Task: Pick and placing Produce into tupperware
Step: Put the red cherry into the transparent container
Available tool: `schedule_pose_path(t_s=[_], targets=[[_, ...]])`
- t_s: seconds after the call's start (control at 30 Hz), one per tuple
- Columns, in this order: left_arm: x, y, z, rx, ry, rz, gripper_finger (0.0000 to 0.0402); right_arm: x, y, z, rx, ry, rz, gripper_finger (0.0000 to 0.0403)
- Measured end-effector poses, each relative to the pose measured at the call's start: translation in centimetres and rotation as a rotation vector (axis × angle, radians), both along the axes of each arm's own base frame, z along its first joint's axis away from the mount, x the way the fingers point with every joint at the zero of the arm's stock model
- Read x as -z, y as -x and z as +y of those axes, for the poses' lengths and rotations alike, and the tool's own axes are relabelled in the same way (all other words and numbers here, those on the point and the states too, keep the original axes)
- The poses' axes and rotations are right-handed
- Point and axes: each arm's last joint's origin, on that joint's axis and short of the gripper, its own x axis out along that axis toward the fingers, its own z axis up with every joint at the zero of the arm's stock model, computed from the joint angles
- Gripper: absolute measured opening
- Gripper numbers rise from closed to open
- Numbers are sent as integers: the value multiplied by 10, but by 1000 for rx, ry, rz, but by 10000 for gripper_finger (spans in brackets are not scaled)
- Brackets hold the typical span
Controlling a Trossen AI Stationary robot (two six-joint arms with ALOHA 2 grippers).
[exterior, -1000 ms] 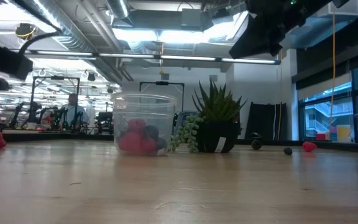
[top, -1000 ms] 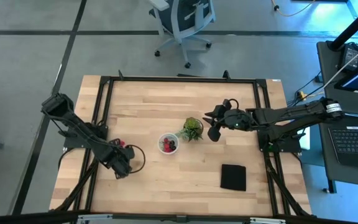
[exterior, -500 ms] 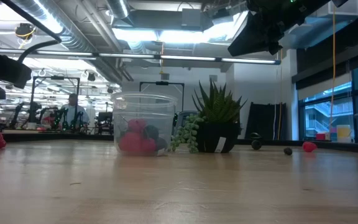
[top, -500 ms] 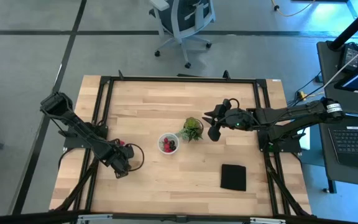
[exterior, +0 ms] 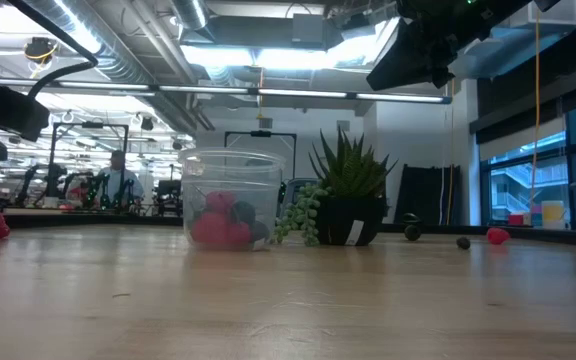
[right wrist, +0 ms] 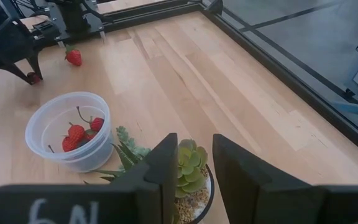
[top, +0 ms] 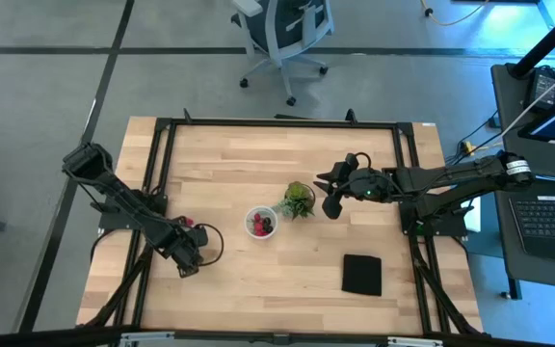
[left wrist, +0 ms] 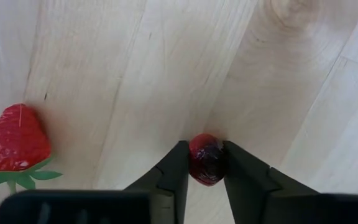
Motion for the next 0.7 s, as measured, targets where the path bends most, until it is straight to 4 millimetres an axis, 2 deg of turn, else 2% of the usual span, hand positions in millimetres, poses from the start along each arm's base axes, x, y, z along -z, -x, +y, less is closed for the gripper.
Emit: schedule_pose_path(t_s=[0.17,0.27,0.5,0.7], targets=[[-5,-4,-2,-4,1,-3,74,0,0,0,-1,1,1,103],[-16,-13,-4,-9,10,-19,75,0,0,0,-9,14,3,103],[-63,-54,-1,26,57,-128,72,-5,-3,0,-11,13,-57,103],[-115,-86,20,113,40,-219,75,-7,-4,0,-11,12,-70,103]])
